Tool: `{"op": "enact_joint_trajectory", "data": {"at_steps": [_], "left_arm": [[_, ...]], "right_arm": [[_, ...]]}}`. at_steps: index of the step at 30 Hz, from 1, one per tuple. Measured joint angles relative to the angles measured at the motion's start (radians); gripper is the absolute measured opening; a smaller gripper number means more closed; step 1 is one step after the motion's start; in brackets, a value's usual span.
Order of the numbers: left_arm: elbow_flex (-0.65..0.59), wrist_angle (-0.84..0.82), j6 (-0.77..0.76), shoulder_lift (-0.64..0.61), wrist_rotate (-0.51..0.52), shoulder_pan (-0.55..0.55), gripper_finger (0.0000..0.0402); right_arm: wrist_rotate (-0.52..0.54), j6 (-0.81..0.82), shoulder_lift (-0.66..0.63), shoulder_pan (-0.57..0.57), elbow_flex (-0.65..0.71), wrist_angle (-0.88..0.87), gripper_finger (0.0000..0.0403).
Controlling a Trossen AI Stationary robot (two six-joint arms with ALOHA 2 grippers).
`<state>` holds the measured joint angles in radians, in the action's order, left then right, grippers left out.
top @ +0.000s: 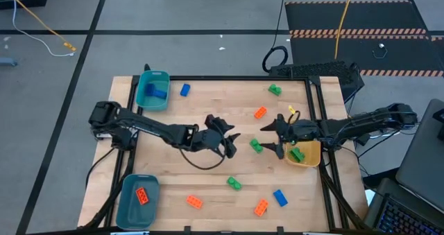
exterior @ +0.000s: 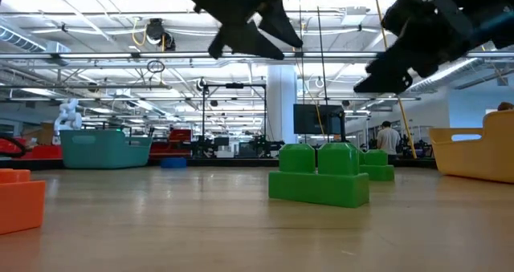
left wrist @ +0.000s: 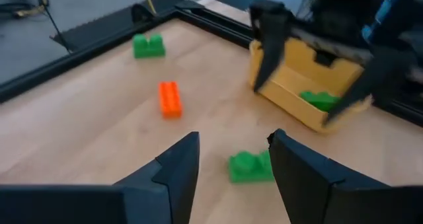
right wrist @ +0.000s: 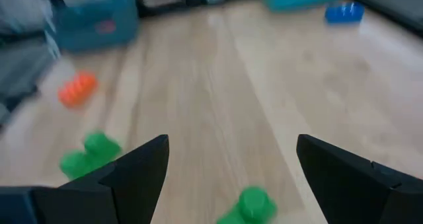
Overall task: Sort & place blocks by color
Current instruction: Put the green game piece into the yellow bin
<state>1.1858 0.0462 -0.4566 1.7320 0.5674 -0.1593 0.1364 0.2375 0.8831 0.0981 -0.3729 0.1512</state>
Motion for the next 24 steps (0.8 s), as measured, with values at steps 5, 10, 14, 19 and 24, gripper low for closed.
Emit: {"op": "enact_joint_trajectory", "data": {"at_steps": [5,10,14,19,24], "left_arm": [[0.000,0.067,0.089,0.018,-0.098,0.061,0.0184],[0.001,0.083,0.169,0.017,-0.180,0.106,0.0184],[-0.010,0.098,0.199,0.017,-0.213,0.123,0.0184],[-0.095,0.221,0.239,0.014,-0.268,0.158,0.0184],[-0.222,0.500,0.234,0.008,-0.421,0.219,0.0184]], "right_arm": [[0.058,-0.008,0.132,0.000,-0.158,-0.270,0.0325],[0.075,0.043,0.219,-0.001,-0.269,-0.434,0.0325],[0.072,0.100,0.269,0.002,-0.290,-0.432,0.0325],[0.048,0.195,0.355,0.010,-0.293,-0.406,0.0325],[0.048,0.294,0.437,0.033,-0.292,-0.389,0.0324]]}}
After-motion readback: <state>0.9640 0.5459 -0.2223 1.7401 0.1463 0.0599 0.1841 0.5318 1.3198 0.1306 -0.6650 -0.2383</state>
